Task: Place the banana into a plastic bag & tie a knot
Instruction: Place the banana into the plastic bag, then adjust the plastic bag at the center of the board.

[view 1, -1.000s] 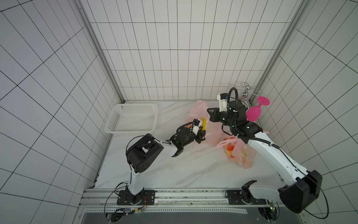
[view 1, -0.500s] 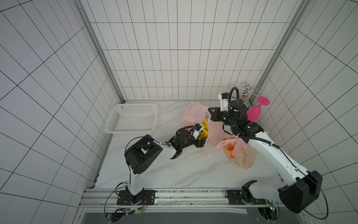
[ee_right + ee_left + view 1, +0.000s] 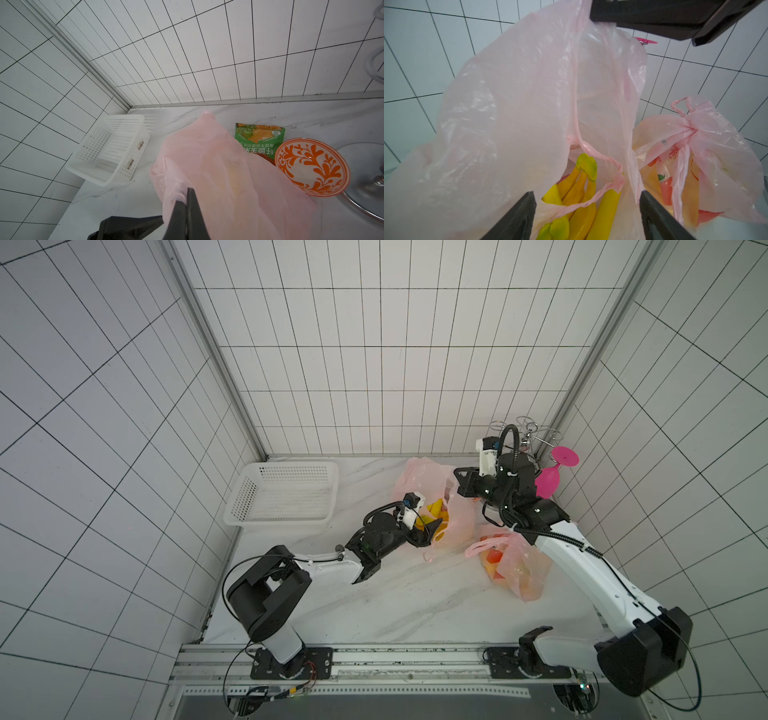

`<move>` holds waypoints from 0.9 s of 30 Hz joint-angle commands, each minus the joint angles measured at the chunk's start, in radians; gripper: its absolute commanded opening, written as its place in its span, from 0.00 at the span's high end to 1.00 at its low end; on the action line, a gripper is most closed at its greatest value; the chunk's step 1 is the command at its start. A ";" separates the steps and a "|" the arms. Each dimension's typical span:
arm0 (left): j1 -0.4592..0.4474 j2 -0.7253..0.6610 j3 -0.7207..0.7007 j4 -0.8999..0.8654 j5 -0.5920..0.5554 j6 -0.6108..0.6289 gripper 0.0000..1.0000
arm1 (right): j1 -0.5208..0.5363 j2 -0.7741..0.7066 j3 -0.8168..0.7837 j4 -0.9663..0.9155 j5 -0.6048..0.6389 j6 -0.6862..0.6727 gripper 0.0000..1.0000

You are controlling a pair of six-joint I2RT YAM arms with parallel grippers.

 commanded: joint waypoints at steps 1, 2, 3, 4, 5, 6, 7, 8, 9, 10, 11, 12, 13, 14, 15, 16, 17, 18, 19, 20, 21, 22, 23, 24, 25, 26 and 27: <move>0.003 -0.071 -0.037 -0.085 -0.200 0.011 0.19 | -0.013 -0.014 0.065 -0.001 -0.004 -0.016 1.00; 0.004 -0.091 -0.051 -0.096 -0.237 0.010 0.18 | -0.014 -0.013 0.067 -0.004 -0.009 -0.018 1.00; 0.003 -0.108 -0.063 -0.106 -0.257 0.019 0.17 | -0.014 -0.011 0.069 -0.004 -0.014 -0.019 1.00; 0.003 -0.112 -0.068 -0.111 -0.291 0.022 0.14 | -0.014 -0.008 0.069 -0.004 -0.019 -0.018 1.00; 0.005 -0.101 -0.059 -0.128 -0.322 0.015 0.09 | -0.014 -0.005 0.067 -0.002 -0.024 -0.017 1.00; 0.008 -0.085 -0.037 -0.162 -0.324 0.020 0.08 | -0.014 -0.004 0.065 -0.001 -0.029 -0.015 1.00; 0.007 -0.068 -0.019 -0.178 -0.329 0.026 0.08 | -0.014 -0.003 0.063 0.002 -0.033 -0.013 1.00; 0.006 -0.045 0.002 -0.190 -0.312 0.029 0.08 | -0.013 -0.003 0.059 0.008 -0.039 -0.009 1.00; 0.007 -0.025 0.029 -0.204 -0.290 0.034 0.07 | -0.014 -0.004 0.055 0.012 -0.043 -0.007 1.00; 0.005 -0.004 0.051 -0.216 -0.287 0.034 0.07 | -0.013 -0.004 0.052 0.015 -0.044 -0.006 1.00; 0.004 0.019 0.074 -0.221 -0.297 0.021 0.07 | -0.013 -0.003 0.052 0.016 -0.046 -0.004 1.00; 0.008 0.042 0.102 -0.230 -0.301 0.013 0.07 | -0.013 -0.005 0.052 0.014 -0.050 -0.006 1.00; 0.009 0.058 0.129 -0.243 -0.303 0.008 0.07 | -0.013 -0.005 0.050 0.014 -0.053 -0.006 1.00; 0.011 0.079 0.155 -0.247 -0.300 0.005 0.07 | -0.013 -0.007 0.047 0.015 -0.055 -0.005 1.00; 0.010 0.103 0.181 -0.248 -0.285 0.009 0.07 | -0.012 -0.009 0.044 0.015 -0.054 -0.004 1.00; 0.010 0.121 0.204 -0.255 -0.274 0.013 0.07 | -0.013 -0.010 0.041 0.016 -0.054 -0.005 1.00; 0.008 0.139 0.235 -0.271 -0.269 0.016 0.06 | -0.013 -0.011 0.037 0.016 -0.052 -0.006 1.00; 0.010 0.159 0.264 -0.290 -0.269 0.016 0.06 | -0.013 -0.012 0.034 0.016 -0.051 -0.006 1.00; 0.012 0.178 0.286 -0.308 -0.283 0.012 0.06 | -0.013 -0.015 0.031 0.016 -0.049 -0.006 1.00; 0.017 0.203 0.329 -0.347 -0.310 0.004 0.06 | -0.012 -0.015 0.028 0.016 -0.050 -0.006 1.00; 0.022 0.225 0.363 -0.383 -0.338 -0.004 0.07 | -0.013 -0.015 0.024 0.018 -0.050 -0.006 1.00; 0.024 0.237 0.379 -0.393 -0.348 -0.001 0.08 | -0.013 -0.015 0.023 0.019 -0.049 -0.007 1.00; 0.024 0.244 0.385 -0.385 -0.360 0.015 0.12 | -0.013 -0.015 0.021 0.019 -0.045 -0.008 1.00; 0.021 0.245 0.385 -0.373 -0.368 0.033 0.19 | -0.013 -0.014 0.021 0.017 -0.040 -0.010 1.00; 0.019 0.242 0.386 -0.373 -0.375 0.045 0.28 | -0.014 -0.015 0.020 0.016 -0.038 -0.012 1.00; 0.020 0.237 0.386 -0.374 -0.390 0.048 0.37 | -0.014 -0.013 0.020 0.015 -0.032 -0.015 1.00; 0.021 0.231 0.385 -0.371 -0.403 0.048 0.43 | -0.016 -0.012 0.019 0.016 -0.028 -0.017 1.00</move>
